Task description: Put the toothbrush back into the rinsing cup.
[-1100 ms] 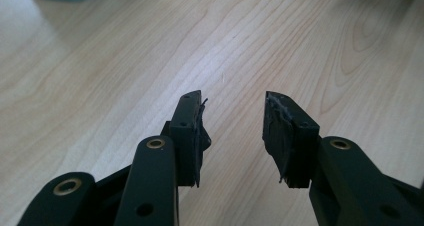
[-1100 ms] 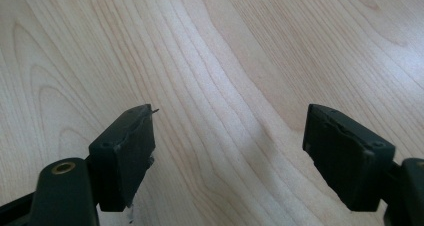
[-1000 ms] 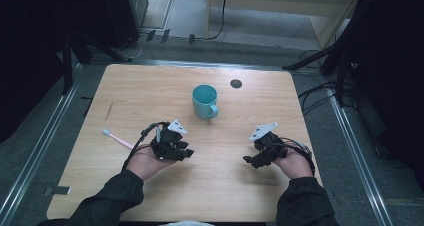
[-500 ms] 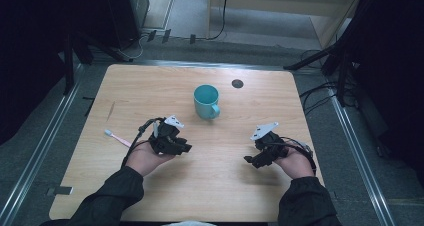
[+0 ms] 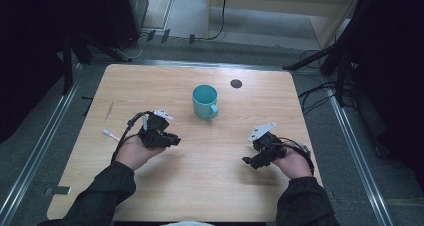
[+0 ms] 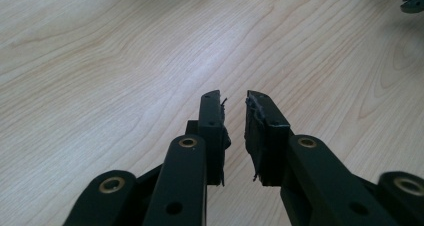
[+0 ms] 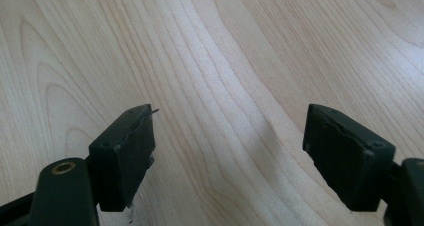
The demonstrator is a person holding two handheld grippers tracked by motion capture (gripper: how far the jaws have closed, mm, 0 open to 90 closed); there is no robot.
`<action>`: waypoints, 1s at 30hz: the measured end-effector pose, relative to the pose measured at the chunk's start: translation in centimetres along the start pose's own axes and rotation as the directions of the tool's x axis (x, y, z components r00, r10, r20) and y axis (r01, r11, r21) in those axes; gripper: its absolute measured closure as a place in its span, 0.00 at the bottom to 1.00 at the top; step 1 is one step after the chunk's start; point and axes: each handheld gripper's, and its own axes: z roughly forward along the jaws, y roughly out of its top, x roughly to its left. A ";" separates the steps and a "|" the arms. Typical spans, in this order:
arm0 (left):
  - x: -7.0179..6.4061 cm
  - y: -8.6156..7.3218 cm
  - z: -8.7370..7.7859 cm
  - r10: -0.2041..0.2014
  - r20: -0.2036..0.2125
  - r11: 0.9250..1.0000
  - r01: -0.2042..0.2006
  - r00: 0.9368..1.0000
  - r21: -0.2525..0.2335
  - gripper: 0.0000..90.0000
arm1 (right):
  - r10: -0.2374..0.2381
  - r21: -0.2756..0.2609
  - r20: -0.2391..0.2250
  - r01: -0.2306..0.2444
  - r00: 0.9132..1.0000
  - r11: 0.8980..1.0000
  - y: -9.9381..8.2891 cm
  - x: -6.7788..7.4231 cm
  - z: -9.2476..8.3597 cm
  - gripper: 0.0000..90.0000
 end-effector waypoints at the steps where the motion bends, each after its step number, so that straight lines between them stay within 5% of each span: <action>1: 0.1 0.0 -0.1 -0.002 -0.005 1.000 0.002 1.000 0.006 0.87 | 0.005 -0.002 0.004 -0.005 1.000 1.000 0.0 0.0 0.0 0.23; 19: 2.6 -0.7 -1.6 -0.065 -0.025 0.993 0.067 0.998 0.102 0.99 | 0.003 -0.007 0.004 -0.003 1.000 1.000 0.0 -0.1 -0.2 0.23; 30: 4.5 -1.5 -2.7 -0.145 -0.043 0.974 0.150 0.989 0.168 0.99 | 0.001 -0.006 0.003 -0.001 1.000 1.000 0.0 -0.1 -0.1 0.23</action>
